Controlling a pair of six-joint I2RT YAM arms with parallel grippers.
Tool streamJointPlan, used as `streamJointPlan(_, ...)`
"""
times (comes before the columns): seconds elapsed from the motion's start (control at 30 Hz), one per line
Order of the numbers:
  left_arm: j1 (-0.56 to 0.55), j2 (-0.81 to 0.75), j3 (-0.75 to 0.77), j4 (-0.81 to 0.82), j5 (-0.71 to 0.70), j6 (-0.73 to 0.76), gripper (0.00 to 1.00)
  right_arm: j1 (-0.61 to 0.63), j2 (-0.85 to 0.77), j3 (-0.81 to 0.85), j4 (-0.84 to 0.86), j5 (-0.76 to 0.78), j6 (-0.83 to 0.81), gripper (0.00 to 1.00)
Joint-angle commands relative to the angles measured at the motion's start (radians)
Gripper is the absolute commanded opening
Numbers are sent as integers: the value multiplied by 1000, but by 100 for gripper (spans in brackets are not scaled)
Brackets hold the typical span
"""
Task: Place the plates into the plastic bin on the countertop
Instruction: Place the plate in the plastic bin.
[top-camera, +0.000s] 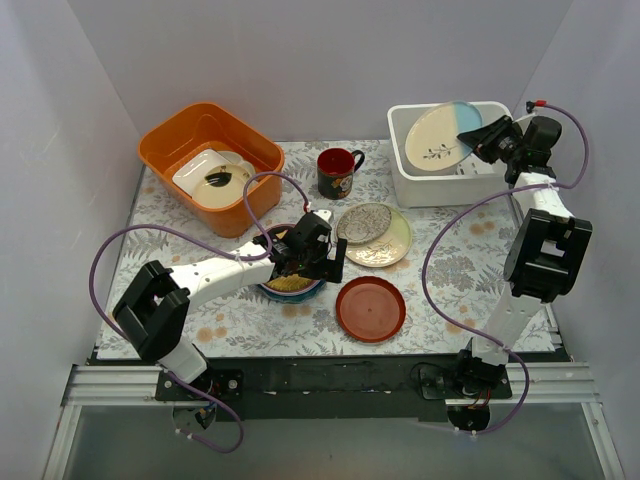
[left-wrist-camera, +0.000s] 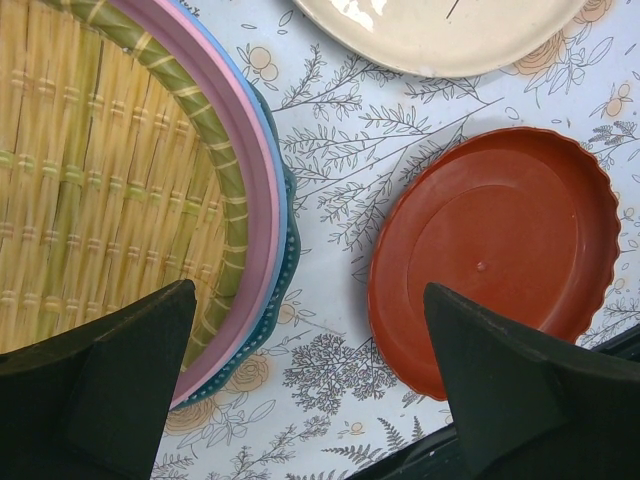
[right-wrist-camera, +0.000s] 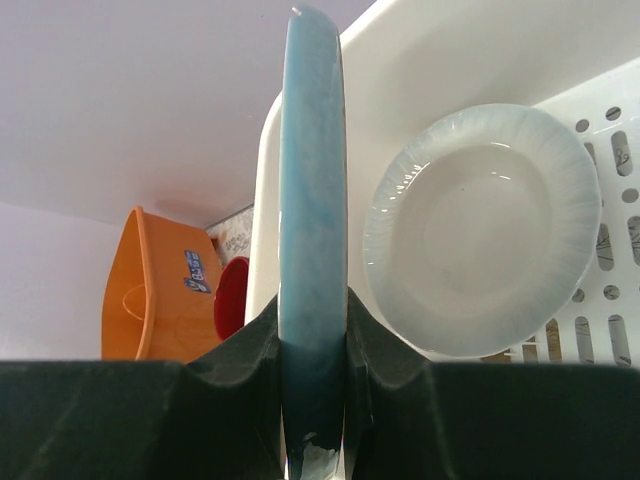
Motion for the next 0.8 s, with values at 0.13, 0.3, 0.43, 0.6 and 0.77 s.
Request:
streamJointPlan(0.13,3,-6,-24,10,-1,-1,98,7,27,46,152,12,9,1)
streamJointPlan(0.3,4,-12,-24,4,-5,-12,98,19,67,60,155,24,14,1)
streamJointPlan(0.43,3,-13,-27,4,0,-16,98,27,88,66,175,29,21,1)
streamJointPlan(0.6,4,-18,-33,0,8,-35,98,29,136,112,150,32,21,1)
streamJointPlan(0.77,3,-20,-39,3,14,-38,98,30,188,166,91,14,14,4)
